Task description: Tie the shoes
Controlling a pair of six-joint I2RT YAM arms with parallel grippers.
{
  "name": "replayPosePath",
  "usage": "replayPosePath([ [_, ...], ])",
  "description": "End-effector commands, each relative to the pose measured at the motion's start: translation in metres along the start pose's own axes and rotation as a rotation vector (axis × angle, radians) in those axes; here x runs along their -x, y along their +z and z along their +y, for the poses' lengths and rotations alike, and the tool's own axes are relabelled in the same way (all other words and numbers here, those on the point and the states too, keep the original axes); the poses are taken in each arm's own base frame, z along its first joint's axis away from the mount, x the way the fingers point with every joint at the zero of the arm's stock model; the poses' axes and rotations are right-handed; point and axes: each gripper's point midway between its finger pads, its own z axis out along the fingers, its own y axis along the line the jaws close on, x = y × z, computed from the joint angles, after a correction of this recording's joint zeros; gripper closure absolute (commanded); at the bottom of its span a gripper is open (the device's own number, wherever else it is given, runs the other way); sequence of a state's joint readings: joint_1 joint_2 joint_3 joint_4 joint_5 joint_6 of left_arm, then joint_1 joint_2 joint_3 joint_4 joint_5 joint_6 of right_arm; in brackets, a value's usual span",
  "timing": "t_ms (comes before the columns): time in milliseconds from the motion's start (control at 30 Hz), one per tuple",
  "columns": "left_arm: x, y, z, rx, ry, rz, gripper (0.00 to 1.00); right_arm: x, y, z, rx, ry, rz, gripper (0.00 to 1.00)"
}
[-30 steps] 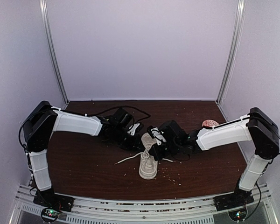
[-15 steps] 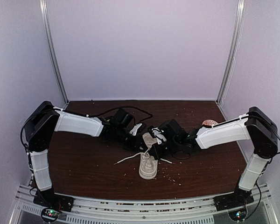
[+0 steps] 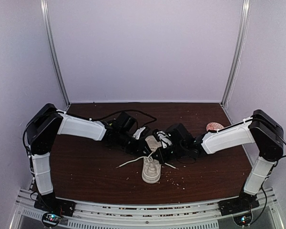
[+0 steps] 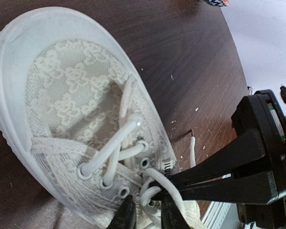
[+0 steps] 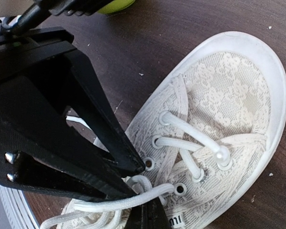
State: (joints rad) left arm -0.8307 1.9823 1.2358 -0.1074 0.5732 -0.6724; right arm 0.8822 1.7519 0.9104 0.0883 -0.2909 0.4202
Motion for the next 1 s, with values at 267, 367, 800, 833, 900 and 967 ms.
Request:
replayPosePath([
  [267,-0.002,0.014,-0.011,-0.104,0.076,0.018,0.80,0.017,-0.008,0.006,0.049,-0.035,-0.086,1.00],
  [367,-0.002,0.015,-0.014,-0.119,0.076,0.017,0.86,0.017,-0.008,0.004,0.050,-0.033,-0.085,1.00],
  [800,0.003,0.014,-0.019,-0.145,0.074,-0.002,1.00,0.022,-0.010,0.001,0.043,-0.025,-0.091,1.00],
  [833,0.004,0.012,-0.018,-0.135,0.074,-0.009,1.00,0.023,-0.011,0.000,0.036,-0.021,-0.091,1.00],
  [900,0.008,0.008,-0.013,-0.100,0.068,-0.036,1.00,0.024,-0.014,-0.003,0.025,-0.021,-0.089,1.00],
  [967,0.013,0.002,-0.009,-0.062,0.063,-0.070,1.00,0.025,-0.019,-0.006,0.007,-0.034,-0.092,0.94],
])
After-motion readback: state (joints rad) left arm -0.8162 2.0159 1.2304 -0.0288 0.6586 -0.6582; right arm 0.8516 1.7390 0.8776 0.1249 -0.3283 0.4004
